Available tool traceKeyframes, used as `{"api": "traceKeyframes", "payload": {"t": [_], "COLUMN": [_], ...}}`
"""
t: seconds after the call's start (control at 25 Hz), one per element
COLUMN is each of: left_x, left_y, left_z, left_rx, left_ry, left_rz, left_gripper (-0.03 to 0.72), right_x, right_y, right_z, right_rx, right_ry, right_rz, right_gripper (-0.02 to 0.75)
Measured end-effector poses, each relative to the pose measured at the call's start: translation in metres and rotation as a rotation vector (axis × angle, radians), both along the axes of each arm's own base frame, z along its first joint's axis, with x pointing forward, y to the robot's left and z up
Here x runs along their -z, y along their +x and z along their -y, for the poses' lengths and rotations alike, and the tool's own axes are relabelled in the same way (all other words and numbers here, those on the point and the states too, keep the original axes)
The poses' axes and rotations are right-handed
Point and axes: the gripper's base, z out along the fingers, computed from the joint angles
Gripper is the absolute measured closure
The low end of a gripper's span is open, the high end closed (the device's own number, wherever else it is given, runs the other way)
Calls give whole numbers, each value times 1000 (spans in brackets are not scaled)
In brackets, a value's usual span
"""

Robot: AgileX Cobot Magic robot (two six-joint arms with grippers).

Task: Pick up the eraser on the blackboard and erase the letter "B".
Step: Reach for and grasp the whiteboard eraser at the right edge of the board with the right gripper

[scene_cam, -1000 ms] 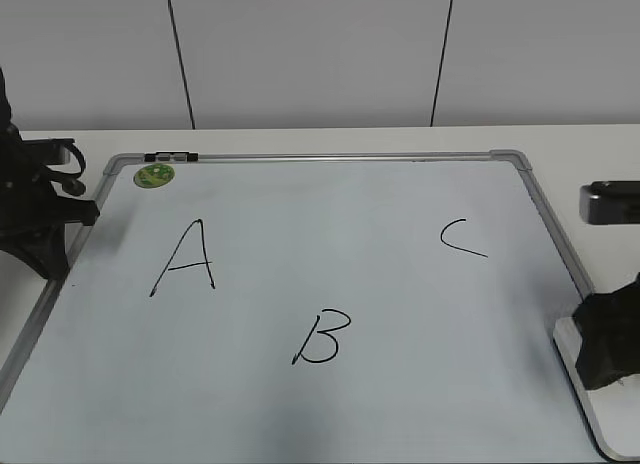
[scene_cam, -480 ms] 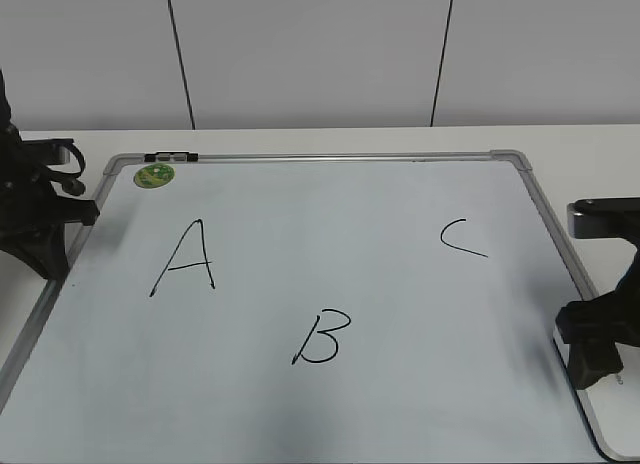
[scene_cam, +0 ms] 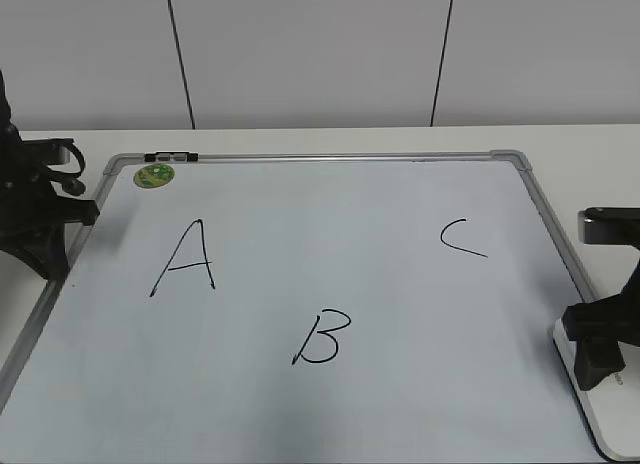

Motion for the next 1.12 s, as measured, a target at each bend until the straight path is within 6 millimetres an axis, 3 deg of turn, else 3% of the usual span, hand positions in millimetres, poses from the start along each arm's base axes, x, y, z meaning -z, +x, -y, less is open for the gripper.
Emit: {"api": "traceKeyframes", "payload": {"t": [0.44,0.68,1.12], "left_x": [0,0,0], "left_y": [0,0,0], "left_z": [0,0,0], "left_rx": [0,0,0], "left_ry": [0,0,0], "left_rz": [0,0,0], "left_gripper": [666,666,666], "right_x": [11,11,11], "right_y": [6,7,7], "right_z": [-6,-5,-5], "right_rx": [-34,-42,-45], "right_ry": [56,49,49], "right_rz": [-1,1,1], "right_gripper": [92,196,205]}}
